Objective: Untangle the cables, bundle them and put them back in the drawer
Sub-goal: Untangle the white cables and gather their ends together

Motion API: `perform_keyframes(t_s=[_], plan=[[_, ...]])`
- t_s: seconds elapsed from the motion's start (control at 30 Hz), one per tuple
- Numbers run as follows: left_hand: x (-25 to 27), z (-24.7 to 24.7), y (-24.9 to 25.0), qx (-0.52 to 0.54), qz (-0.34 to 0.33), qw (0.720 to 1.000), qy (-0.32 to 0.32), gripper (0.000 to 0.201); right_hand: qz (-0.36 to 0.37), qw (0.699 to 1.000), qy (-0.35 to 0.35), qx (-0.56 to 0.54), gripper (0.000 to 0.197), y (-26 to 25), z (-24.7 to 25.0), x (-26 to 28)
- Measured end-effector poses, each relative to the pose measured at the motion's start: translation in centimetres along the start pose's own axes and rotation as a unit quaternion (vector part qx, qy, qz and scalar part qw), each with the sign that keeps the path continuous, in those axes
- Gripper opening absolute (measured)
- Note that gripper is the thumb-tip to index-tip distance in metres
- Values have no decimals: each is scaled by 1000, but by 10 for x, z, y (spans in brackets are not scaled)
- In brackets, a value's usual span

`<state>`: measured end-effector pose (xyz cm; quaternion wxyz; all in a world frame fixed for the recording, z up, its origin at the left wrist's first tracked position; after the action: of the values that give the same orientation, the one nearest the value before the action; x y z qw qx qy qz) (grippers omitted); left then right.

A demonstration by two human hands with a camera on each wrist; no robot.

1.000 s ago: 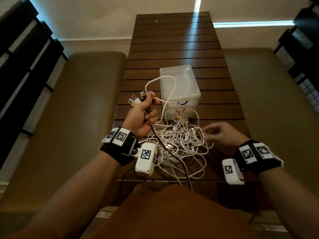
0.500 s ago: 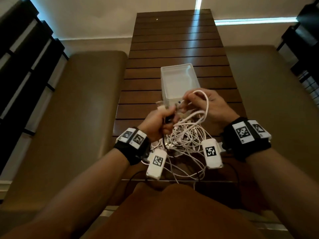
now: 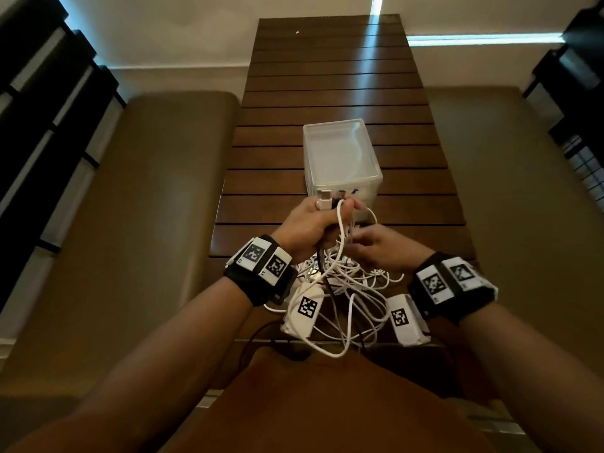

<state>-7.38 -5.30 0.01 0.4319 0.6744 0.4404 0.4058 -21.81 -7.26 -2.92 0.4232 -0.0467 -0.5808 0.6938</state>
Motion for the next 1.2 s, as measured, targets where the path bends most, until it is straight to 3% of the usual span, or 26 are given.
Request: perform_keyframes(t_s=[0.1, 0.2, 0.33, 0.47, 0.6, 0.83, 0.93, 1.0, 1.1, 1.2], plan=[[4, 3, -1, 20, -5, 1000, -2, 19, -21, 998, 65, 15, 21, 19, 10, -2], [5, 6, 0, 44, -5, 999, -7, 21, 1, 996, 80, 48, 19, 14, 20, 3], [0, 7, -6, 1, 46, 999, -14, 53, 59, 989, 137, -15, 19, 0, 33, 9], [-3, 4, -14, -65, 94, 991, 64, 32, 81, 983, 165, -15, 20, -3, 47, 26], [-11, -1, -11, -18, 88, 993, 72, 24, 12, 982, 189, -11, 22, 35, 64, 72], [-29, -63, -3, -26, 91, 994, -59, 20, -220, 955, 197, -7, 60, 163, 65, 188], [-37, -104, -7, -28, 105, 986, -126, 22, -315, 932, 180, -15, 54, 197, 51, 225], [-39, -137, -13, -44, 115, 978, -168, 23, -290, 932, 209, -64, 55, 191, 41, 234], [-39, -185, -24, -58, 130, 962, -234, 22, -165, 929, 228, -239, 61, 155, 16, 225], [-37, -226, -34, -76, 142, 938, -307, 21, -143, 943, 206, -221, 54, 135, -6, 211]])
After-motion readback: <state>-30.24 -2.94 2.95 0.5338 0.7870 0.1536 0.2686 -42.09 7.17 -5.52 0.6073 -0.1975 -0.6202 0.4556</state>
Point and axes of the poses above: each hand's wrist, its own x-axis away from the middle knuckle, its own z-axis out of the back of the hand, y = z × x, the point moved 3 cm from there along -x, towards the middle knuckle, and after that the axes turned 2 degrees about -z, right-handed, at the moved point
